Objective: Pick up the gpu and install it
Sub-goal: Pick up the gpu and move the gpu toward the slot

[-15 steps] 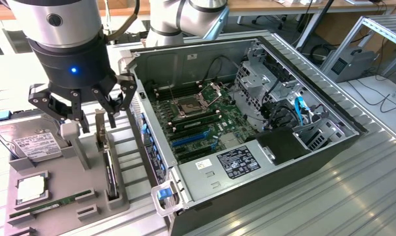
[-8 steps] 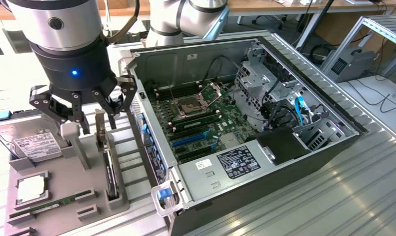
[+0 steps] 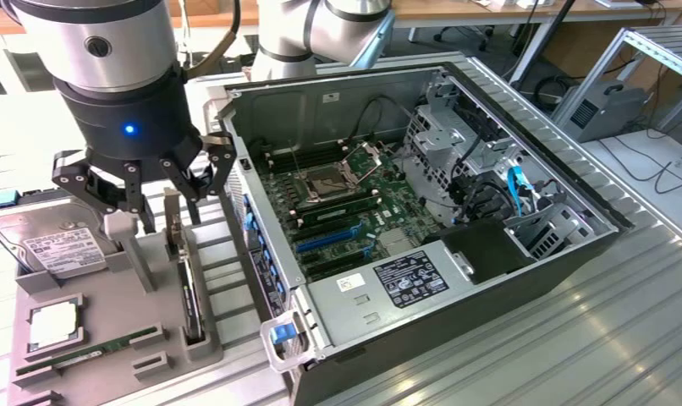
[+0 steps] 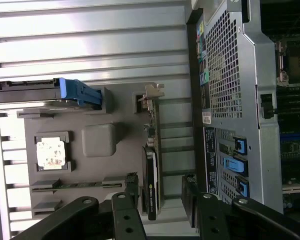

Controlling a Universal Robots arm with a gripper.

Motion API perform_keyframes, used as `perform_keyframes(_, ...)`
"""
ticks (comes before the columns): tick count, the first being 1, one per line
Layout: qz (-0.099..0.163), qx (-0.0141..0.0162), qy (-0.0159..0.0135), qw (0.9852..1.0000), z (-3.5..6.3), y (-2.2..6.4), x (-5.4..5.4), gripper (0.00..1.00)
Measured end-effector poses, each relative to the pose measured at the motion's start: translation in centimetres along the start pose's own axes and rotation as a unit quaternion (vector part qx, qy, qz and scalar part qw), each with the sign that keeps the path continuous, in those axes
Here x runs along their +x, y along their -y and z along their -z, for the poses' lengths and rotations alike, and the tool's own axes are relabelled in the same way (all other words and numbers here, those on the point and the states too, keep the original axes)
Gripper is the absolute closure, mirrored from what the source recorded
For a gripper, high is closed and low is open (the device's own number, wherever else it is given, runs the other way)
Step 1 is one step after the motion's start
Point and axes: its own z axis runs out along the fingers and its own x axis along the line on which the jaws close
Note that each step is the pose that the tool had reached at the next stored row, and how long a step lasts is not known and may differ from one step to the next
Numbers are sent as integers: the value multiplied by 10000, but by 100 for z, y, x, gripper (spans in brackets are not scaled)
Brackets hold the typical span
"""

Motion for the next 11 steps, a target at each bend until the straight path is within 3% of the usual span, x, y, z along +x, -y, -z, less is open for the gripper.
perform_keyframes(11,0,0,0,10000,-34,10,1,52)
